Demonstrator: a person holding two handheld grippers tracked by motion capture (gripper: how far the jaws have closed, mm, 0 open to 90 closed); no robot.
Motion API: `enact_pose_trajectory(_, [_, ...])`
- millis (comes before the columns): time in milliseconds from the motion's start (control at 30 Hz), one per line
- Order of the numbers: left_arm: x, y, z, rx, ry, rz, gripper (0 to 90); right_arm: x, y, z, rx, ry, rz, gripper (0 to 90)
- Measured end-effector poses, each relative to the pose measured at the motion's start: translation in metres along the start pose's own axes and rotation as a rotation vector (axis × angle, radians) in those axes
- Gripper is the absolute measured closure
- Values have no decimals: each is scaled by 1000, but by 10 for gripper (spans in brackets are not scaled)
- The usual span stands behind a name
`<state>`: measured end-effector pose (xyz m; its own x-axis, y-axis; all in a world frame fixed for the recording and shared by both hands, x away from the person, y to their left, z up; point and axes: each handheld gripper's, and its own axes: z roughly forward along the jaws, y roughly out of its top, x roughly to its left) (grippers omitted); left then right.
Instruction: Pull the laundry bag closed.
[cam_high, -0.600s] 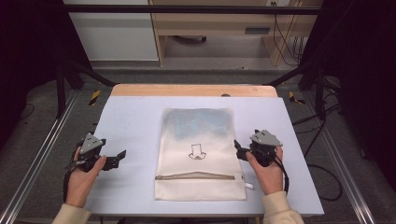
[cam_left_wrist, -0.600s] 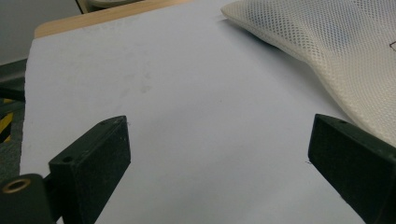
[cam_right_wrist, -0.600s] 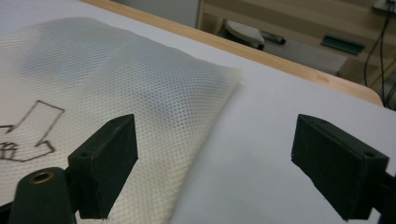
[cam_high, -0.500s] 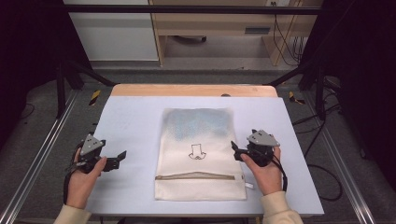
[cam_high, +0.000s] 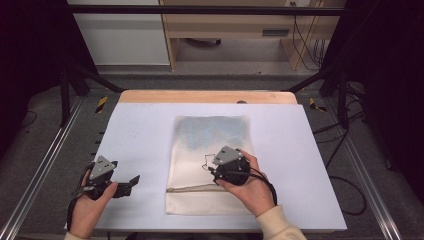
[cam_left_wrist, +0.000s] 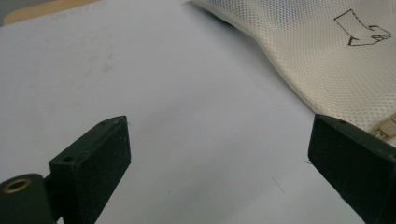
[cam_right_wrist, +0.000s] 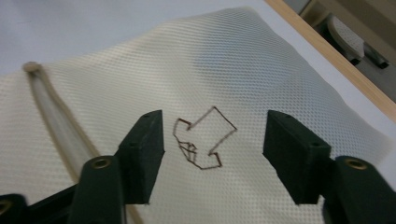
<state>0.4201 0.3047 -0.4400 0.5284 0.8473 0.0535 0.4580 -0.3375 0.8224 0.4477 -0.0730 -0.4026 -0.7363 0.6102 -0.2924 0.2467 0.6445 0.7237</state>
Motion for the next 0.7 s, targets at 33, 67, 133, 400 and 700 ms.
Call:
enact_pose_trajectory(33, [0,0,0,0,0,0,58,0,0,0,0,0,0,408])
enact_pose_trajectory(67, [0,-2,0,2,-6,8,58,4,5,1,10,14,-9,431])
enact_pose_trajectory(133, [0,-3,2,-2,-8,10,58,15,19,7,52,78,-39,470])
enact_pose_trajectory(400, [2,-6,6,1,49,18,55,35,44,24,110,187,-74,463])
enact_pose_trajectory(700, [0,-3,2,-1,70,0,54,40,68,31,113,204,-126,521])
